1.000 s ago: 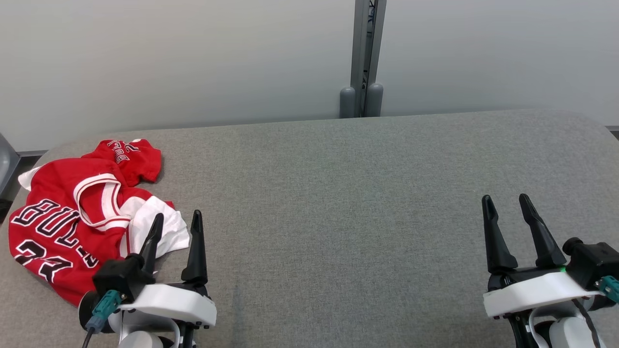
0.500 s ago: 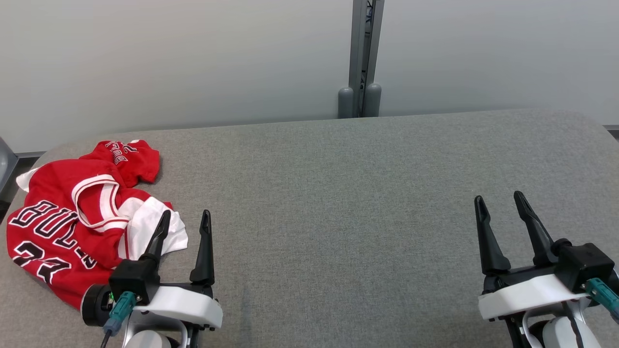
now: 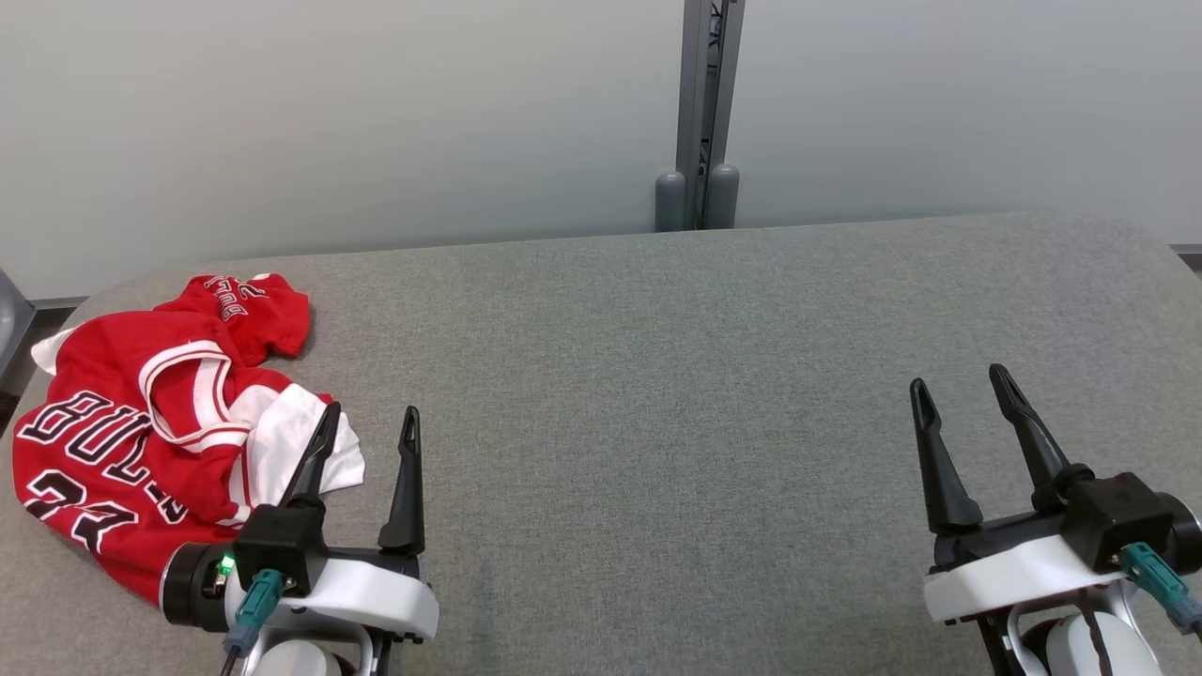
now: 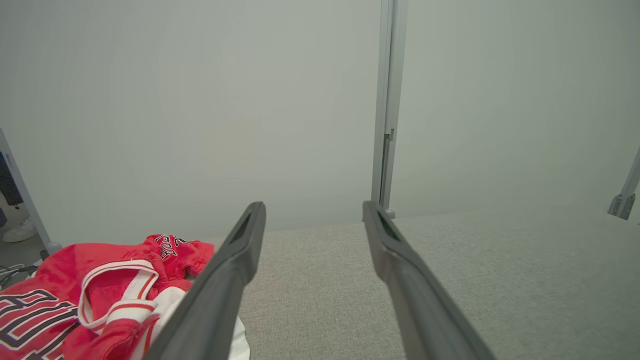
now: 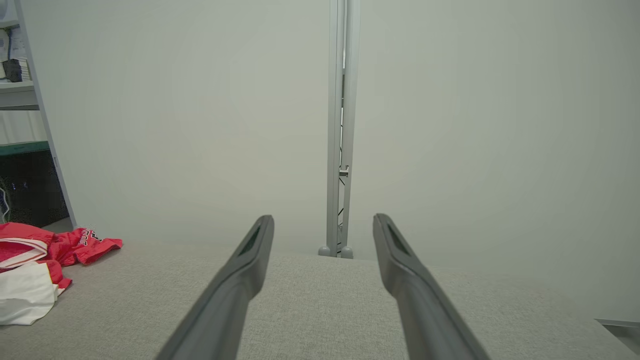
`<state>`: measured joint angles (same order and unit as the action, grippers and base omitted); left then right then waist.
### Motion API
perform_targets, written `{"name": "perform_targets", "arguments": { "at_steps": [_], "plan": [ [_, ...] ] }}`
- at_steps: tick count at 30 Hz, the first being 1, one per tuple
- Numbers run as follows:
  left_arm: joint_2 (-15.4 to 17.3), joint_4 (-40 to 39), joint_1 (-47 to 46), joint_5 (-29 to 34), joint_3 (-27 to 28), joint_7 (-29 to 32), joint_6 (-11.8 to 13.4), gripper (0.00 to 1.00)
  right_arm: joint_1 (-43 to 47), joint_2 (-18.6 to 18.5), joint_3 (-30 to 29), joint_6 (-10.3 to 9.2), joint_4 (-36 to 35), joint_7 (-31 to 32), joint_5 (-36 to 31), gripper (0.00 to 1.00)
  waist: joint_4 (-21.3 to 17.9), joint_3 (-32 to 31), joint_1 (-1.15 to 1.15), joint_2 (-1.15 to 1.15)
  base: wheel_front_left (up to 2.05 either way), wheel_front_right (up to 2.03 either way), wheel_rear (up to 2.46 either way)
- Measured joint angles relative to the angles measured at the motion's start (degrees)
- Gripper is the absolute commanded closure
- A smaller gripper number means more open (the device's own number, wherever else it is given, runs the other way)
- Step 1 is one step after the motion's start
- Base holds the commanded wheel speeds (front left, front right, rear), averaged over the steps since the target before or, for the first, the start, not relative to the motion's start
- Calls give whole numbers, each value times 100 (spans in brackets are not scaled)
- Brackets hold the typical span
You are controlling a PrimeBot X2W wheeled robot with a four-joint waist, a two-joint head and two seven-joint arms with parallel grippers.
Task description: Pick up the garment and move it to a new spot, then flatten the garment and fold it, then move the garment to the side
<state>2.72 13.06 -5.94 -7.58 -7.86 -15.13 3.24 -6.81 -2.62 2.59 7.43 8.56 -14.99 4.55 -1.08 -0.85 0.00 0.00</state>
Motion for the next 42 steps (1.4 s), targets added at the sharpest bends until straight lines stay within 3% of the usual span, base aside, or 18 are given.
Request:
{"name": "perform_targets", "arguments": {
  "at_steps": [27,42],
  "plan": [
    [1,97,-20,-63,-4,-1,18,0,-5,-2,-24,0,-3,0,36,0,52,-33,0,0,0,0,0],
    [1,176,-45,-48,238,-1,-24,0,36,-8,115,0,-30,0,234,0,727,-62,0,0,0,0,0]
  ]
}}
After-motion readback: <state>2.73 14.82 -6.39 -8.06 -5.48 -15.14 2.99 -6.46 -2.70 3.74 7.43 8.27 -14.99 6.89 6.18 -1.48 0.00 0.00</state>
